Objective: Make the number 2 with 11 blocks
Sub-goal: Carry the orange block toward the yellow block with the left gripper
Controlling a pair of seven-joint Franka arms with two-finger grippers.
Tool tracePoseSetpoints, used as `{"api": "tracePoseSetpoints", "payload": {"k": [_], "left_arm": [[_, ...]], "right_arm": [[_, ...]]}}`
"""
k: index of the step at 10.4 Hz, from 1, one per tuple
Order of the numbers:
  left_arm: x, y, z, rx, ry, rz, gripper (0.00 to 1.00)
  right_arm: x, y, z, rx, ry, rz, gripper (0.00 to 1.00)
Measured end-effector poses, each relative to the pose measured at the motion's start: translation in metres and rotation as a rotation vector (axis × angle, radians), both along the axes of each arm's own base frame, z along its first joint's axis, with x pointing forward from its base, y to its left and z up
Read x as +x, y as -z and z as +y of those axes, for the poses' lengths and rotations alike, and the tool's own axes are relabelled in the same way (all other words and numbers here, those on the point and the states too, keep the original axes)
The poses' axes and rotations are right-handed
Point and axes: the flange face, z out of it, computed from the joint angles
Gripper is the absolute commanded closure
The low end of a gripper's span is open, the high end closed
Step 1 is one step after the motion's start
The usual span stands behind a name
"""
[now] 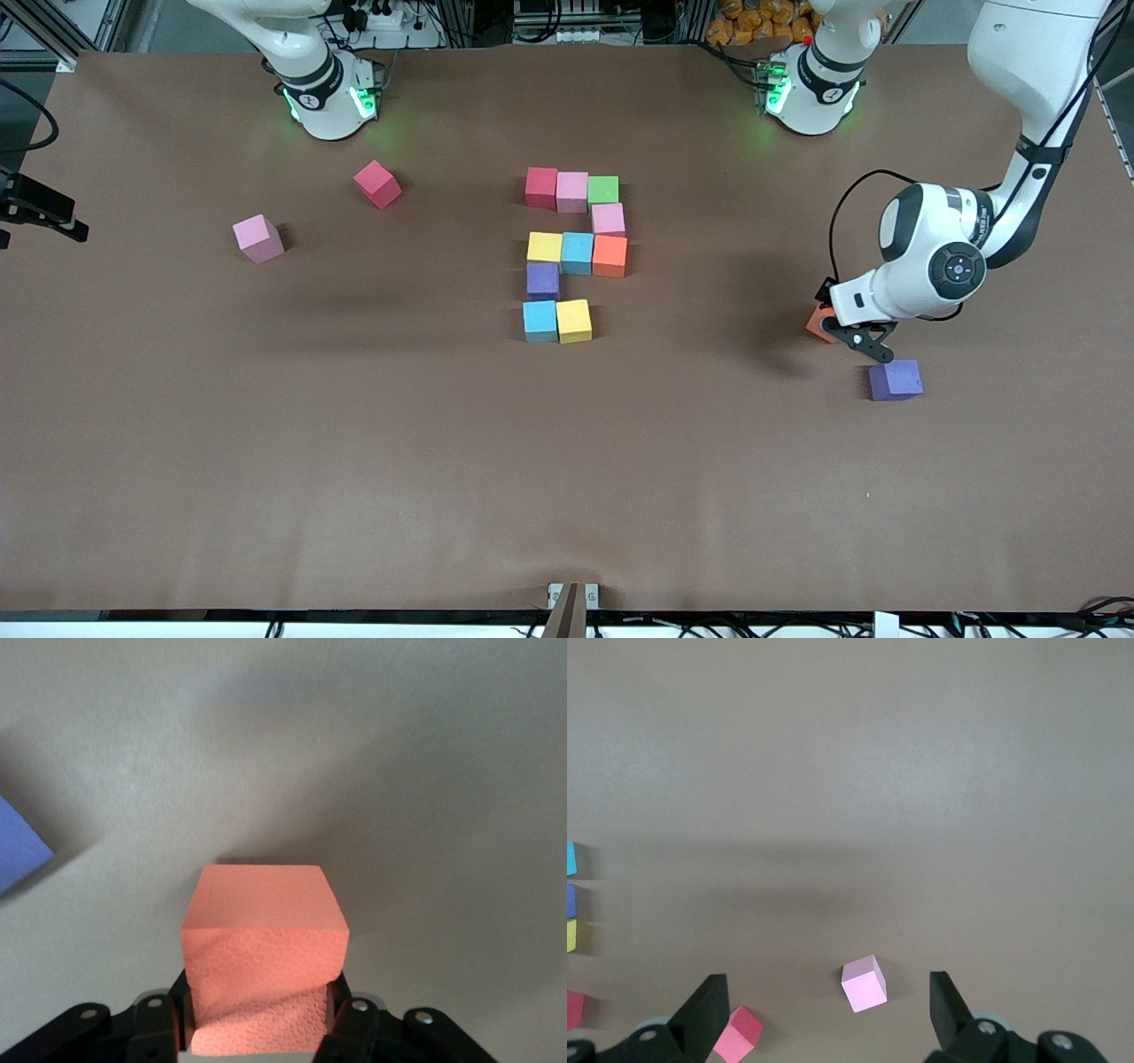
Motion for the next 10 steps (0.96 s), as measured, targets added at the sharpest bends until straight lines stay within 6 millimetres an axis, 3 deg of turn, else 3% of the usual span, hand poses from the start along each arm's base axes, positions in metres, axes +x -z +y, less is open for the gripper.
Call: {"api": "tracePoseSetpoints", "payload": {"k": [2,5,10], "left_arm": [[0.011,-0.017,-0.032,-0.018,0.074,-0.042,0.50],[0.021,-0.044,-0.105,-0.041,0.253,-0.110,0.49],[0.012,-0.076,-0.232,-0.070,0.482,-0.193,0.48]], "right_arm": [[0.000,0.000,0.000,0.000,0.000,0.000,0.00],[-0.002,-0.003,-0.001,-0.001,0.002,-0.003,0.00],[-0.009,-0.004,-0.013,0.002,0.025,0.017,0.00]]}}
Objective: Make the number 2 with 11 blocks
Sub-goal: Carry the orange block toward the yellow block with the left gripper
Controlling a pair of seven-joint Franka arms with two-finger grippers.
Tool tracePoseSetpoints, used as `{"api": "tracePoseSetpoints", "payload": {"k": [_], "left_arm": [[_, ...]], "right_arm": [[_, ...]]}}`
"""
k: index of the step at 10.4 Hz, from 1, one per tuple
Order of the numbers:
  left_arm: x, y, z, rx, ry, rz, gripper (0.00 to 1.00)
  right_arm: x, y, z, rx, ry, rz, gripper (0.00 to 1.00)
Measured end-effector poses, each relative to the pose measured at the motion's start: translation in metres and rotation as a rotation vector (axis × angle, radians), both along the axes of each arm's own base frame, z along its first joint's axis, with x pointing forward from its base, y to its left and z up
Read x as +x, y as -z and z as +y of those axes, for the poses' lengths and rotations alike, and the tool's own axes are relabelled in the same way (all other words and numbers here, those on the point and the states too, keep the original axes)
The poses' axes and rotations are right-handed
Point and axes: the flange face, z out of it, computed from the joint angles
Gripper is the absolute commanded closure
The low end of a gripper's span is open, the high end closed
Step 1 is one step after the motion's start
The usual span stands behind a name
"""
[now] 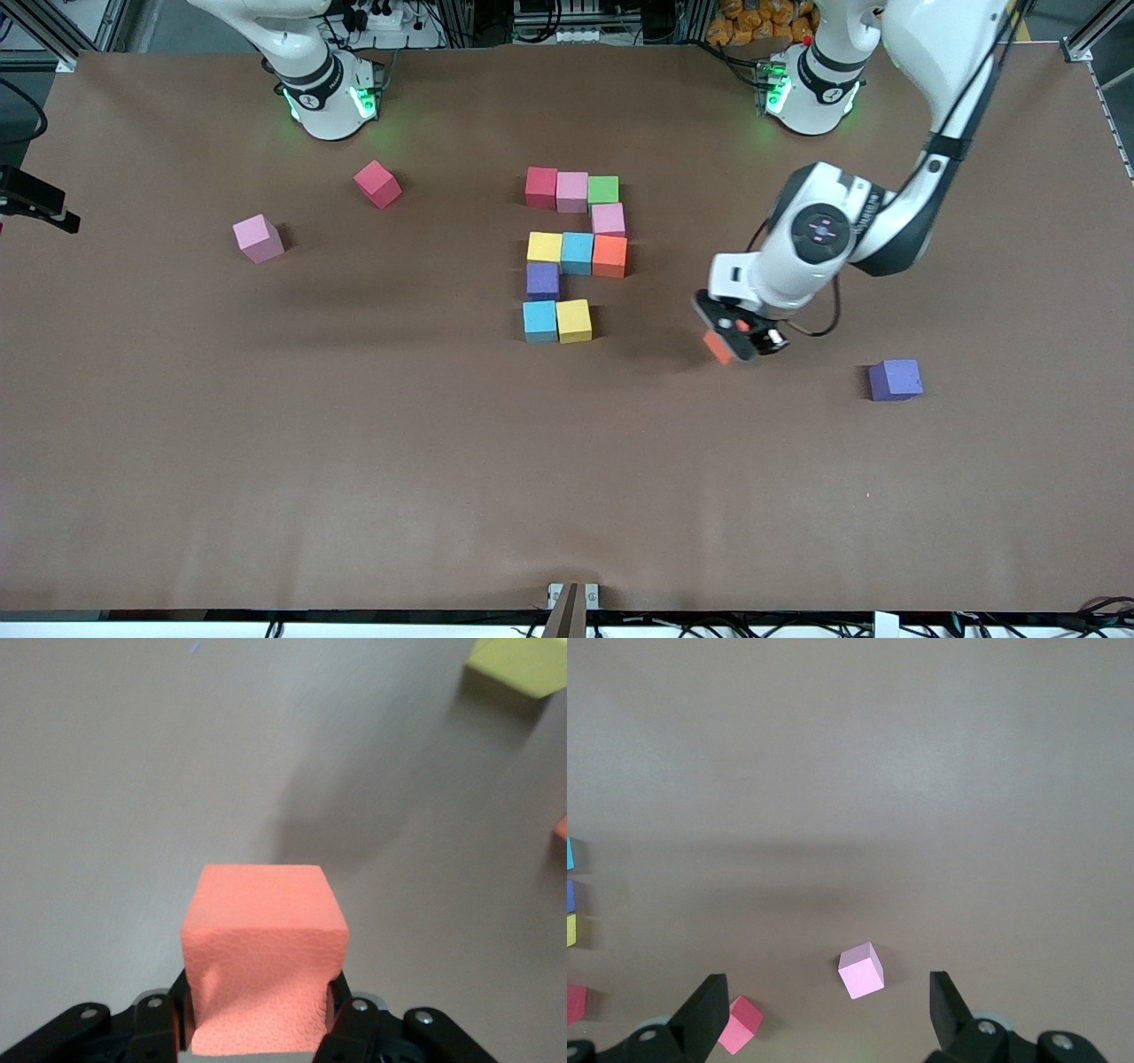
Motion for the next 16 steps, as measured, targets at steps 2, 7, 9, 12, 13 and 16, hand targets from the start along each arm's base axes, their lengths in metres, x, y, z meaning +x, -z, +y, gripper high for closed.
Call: {"api": "tracePoseSetpoints", "payload": {"k": [2,7,9,12,13,16], "left_arm": [[0.000,-0.007,-0.042,-0.011,0.122,-0.015,0.48],[0.002,0.009,-0.077,-0.003,0.305,-0.016,0.48],[0.001,0.019,-0.092,0.004,0.341,-0.013,0.48],[-0.003,0.025,-0.103,0.012,0.384,-0.004,0.48],[-0.003,0.027,-0.104,0.014,0.404,0.000,0.48],[-0.013,0.033,-0.125,0.040,0.457,0.043,0.48]], "right_arm": [[0.000,0.000,0.000,0.000,-0.001,-0.001,0.00],[0.000,0.000,0.000,0.000,0.000,0.002,0.00],[-0.001,0.000,0.000,0.001,-0.001,0.003,0.00],[-0.001,0.000,0.000,0.001,-0.001,0.004,0.00],[-0.001,0.000,0.000,0.001,-0.001,0.004,0.00],[-0.001,0.000,0.001,0.001,-0.001,0.004,0.00]]}}
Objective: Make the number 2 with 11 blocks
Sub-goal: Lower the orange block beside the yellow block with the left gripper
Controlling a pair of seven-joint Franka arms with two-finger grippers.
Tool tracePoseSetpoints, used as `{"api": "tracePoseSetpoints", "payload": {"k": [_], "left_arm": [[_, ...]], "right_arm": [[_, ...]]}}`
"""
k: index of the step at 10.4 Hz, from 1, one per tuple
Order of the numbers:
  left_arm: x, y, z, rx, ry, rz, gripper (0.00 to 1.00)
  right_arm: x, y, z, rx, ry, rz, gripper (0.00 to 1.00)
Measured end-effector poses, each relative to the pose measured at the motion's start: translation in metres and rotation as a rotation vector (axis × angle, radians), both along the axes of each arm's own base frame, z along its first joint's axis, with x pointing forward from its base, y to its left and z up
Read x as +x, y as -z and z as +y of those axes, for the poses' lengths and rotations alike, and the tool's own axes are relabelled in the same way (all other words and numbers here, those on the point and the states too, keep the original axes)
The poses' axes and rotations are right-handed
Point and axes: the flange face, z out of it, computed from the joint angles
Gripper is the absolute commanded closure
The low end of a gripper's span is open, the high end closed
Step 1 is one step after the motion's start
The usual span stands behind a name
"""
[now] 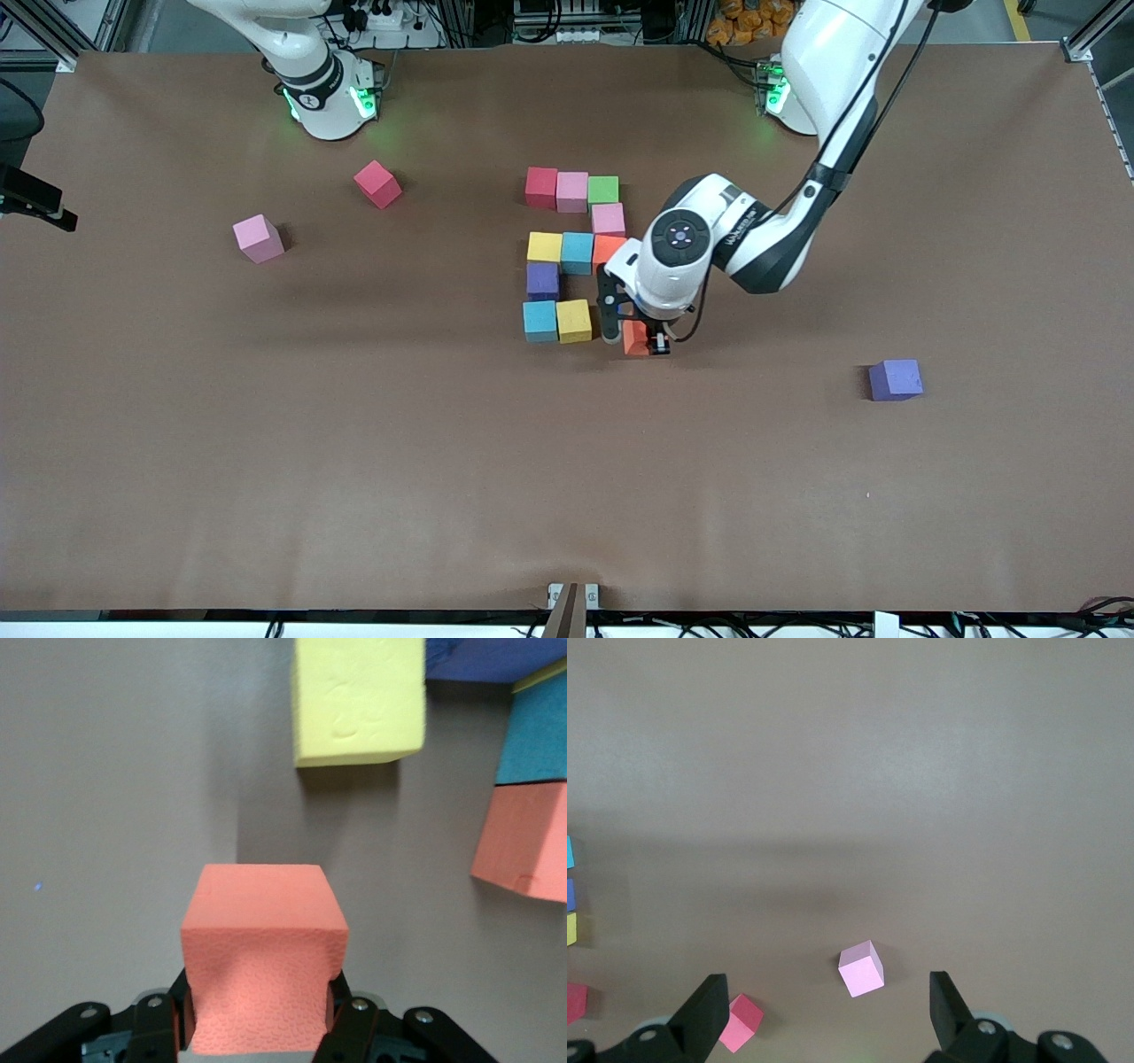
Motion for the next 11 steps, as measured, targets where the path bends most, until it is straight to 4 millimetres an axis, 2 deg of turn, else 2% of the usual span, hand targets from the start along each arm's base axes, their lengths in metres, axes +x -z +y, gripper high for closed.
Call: {"api": "tracePoseSetpoints", "payload": {"k": [2,6,8,11], "left_arm": [[-0.001,0.001,-0.013,0.036,0.017,-0.006,0.48],[-0.009,0.022,-0.030,0.072,0.043,-0.003,0.49],[-0.018,0.033,-0.043,0.090,0.060,-0.003,0.49],[-0.029,0.037,-0.057,0.103,0.076,0.013,0.49]], "right_arm": [[0.000,0.000,0.000,0.000,0.000,0.000,0.00],[0.000,0.000,0.000,0.000,0.000,0.000,0.00],[0.000,0.000,0.000,0.000,0.000,0.001,0.00],[0.000,0.000,0.000,0.000,0.000,0.001,0.00]]}}
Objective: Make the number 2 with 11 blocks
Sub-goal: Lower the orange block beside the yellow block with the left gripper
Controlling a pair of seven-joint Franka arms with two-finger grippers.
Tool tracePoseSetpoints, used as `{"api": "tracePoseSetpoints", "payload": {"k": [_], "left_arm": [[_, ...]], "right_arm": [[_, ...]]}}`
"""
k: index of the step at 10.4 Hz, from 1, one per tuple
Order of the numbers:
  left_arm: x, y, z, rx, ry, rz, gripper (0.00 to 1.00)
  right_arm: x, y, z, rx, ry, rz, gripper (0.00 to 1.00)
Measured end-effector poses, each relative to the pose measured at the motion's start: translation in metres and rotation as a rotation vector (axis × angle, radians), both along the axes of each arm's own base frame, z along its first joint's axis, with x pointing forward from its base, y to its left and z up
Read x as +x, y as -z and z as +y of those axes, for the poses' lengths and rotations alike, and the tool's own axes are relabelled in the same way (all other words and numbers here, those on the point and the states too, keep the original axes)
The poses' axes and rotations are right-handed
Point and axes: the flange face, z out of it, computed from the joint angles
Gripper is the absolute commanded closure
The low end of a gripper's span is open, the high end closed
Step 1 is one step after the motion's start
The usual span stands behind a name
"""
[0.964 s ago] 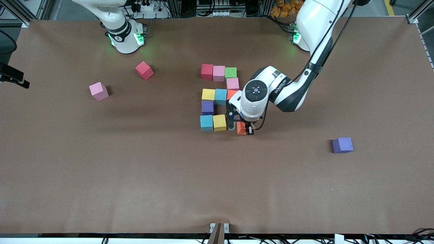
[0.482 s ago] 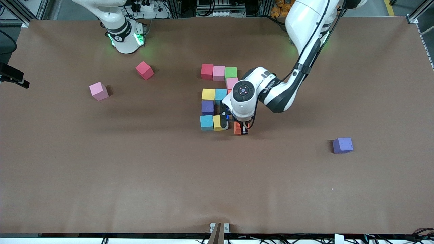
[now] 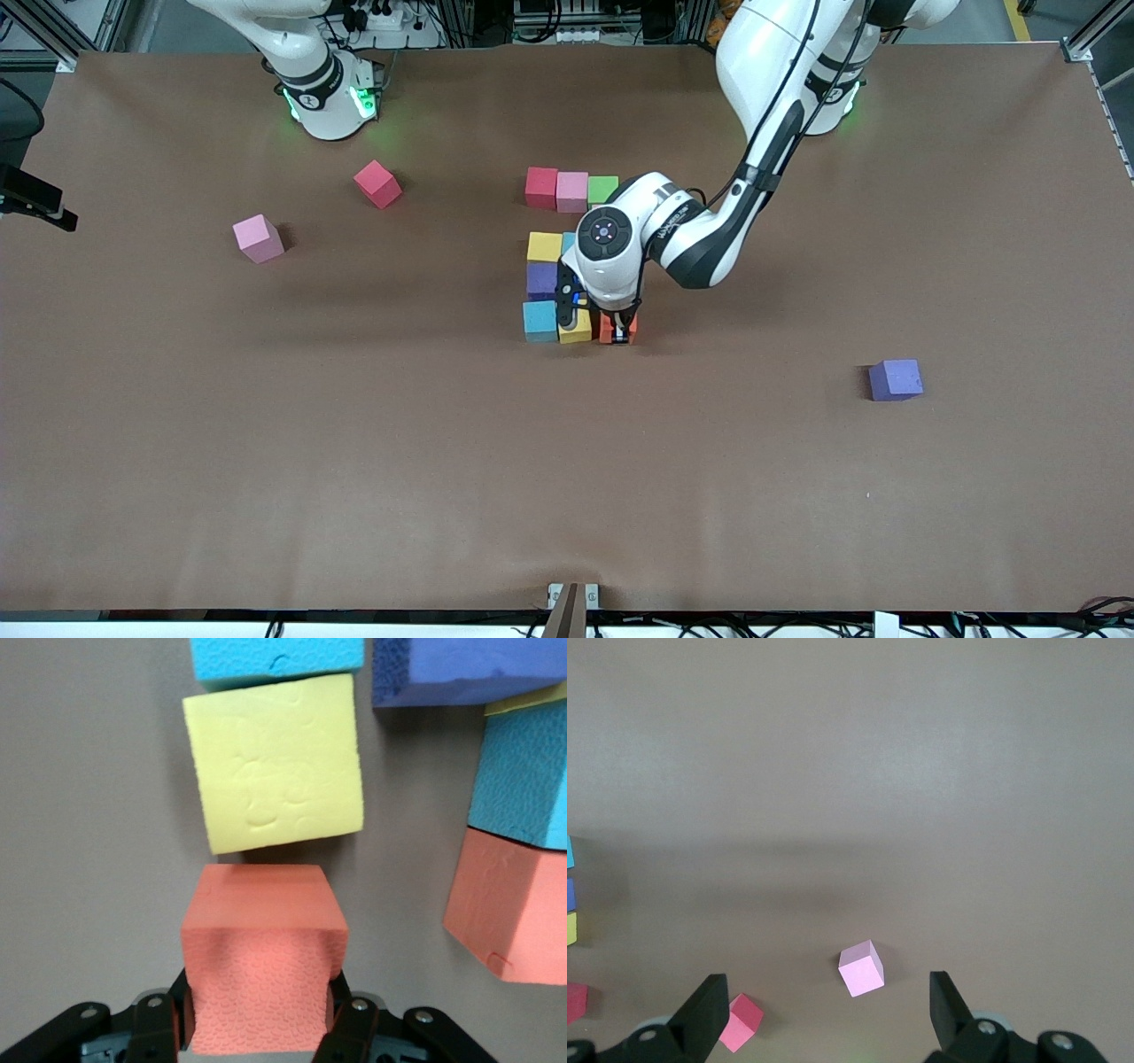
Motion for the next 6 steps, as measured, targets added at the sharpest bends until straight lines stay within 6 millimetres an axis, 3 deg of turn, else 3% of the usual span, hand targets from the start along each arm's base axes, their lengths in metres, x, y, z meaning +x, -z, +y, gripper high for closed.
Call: {"api": "tracePoseSetpoints", "payload": {"k": [6], "left_arm": [[-0.004,0.017,-0.005,0.030,0.011,0.001,0.49]], "right_arm": [[0.000,0.000,0.000,0.000,0.000,0.001,0.00]]}}
